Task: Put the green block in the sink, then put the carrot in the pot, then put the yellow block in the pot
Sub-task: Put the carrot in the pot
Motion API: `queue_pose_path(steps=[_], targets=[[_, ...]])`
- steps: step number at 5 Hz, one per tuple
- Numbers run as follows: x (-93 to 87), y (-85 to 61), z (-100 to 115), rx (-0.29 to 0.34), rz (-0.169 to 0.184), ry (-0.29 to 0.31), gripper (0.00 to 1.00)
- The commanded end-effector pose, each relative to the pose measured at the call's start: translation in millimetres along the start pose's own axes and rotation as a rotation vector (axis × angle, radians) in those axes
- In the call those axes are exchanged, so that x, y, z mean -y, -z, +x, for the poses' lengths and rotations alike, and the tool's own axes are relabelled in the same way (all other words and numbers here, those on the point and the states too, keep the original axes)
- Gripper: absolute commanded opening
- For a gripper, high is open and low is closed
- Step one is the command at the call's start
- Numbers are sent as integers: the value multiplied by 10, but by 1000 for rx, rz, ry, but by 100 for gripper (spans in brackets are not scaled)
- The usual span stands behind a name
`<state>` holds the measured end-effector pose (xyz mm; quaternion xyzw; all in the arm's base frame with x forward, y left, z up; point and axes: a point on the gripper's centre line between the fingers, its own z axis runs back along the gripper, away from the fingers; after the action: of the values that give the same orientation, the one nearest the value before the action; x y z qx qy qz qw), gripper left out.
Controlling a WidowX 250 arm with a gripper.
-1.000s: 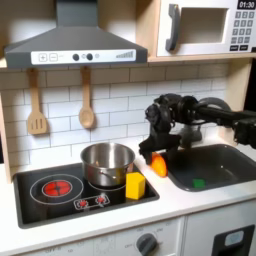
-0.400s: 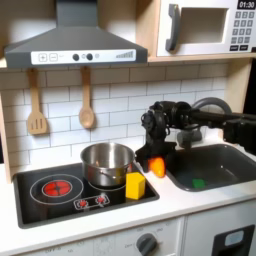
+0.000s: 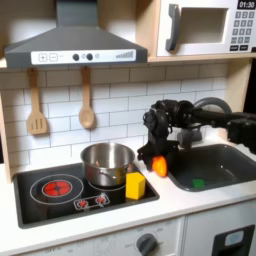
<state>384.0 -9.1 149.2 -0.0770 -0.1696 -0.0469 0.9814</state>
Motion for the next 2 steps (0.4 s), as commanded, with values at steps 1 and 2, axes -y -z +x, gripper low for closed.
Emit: queue_pose_path(steps=[1, 2], targets=[[-122, -787, -5, 130, -5, -47, 0], [-223, -1018, -53, 160, -5, -83, 0]])
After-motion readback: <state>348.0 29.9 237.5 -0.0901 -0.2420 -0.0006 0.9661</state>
